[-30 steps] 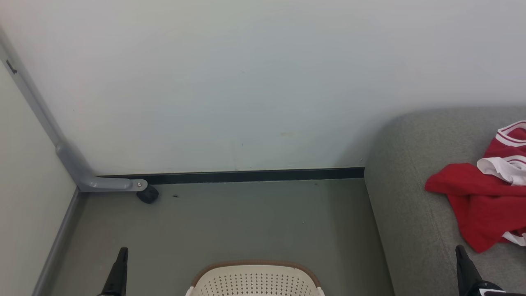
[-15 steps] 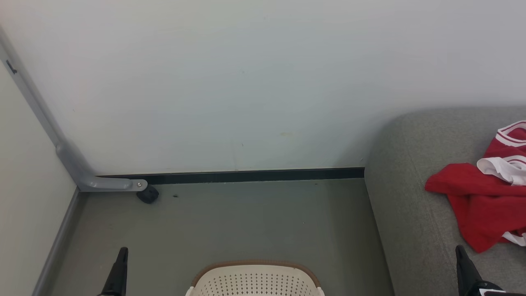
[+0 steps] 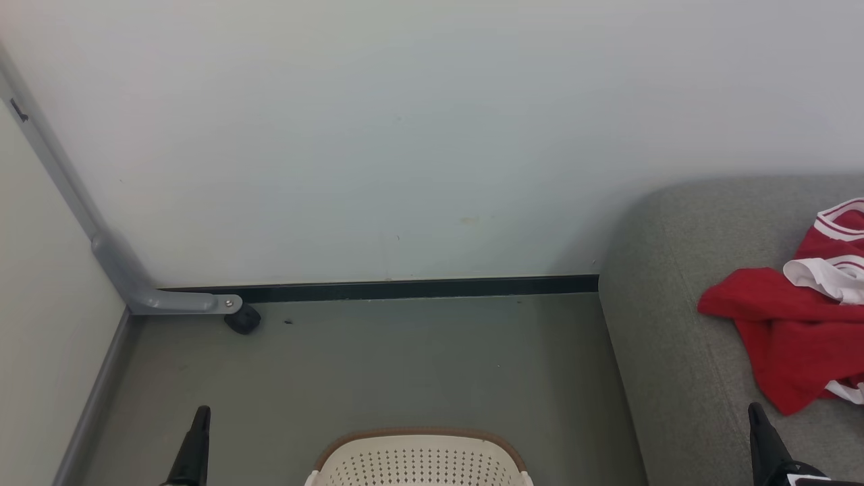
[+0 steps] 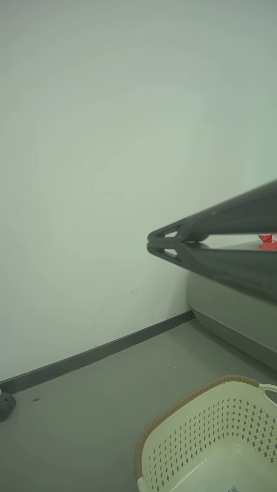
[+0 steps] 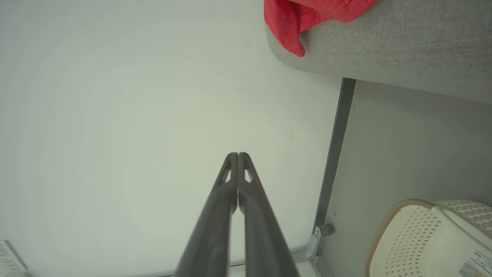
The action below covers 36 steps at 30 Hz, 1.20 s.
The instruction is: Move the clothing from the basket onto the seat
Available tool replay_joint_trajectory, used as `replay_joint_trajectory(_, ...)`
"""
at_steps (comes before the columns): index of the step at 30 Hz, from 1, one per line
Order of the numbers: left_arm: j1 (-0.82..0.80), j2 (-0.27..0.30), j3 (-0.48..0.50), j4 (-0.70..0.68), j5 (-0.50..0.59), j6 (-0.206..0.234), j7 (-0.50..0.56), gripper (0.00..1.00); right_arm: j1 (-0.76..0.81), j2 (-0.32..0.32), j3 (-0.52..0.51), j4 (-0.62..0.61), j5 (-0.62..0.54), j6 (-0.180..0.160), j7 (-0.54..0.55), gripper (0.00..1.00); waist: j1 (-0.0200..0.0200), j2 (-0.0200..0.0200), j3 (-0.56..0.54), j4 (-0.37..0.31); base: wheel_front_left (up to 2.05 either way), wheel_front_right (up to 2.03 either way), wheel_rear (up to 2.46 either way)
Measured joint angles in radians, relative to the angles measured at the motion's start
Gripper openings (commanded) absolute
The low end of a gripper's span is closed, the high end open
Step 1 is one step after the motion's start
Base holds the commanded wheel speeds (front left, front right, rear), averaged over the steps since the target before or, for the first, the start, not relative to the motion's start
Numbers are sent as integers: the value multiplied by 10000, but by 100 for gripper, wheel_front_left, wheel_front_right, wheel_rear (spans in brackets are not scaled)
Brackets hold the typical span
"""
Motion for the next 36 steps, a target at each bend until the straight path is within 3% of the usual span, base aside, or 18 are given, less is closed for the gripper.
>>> replay_joint_trajectory(36, 0, 0, 0, -2, 0, 0, 0, 0, 0, 0, 0, 2, 0, 2, 0, 0, 0, 0, 0, 0, 0, 0, 0)
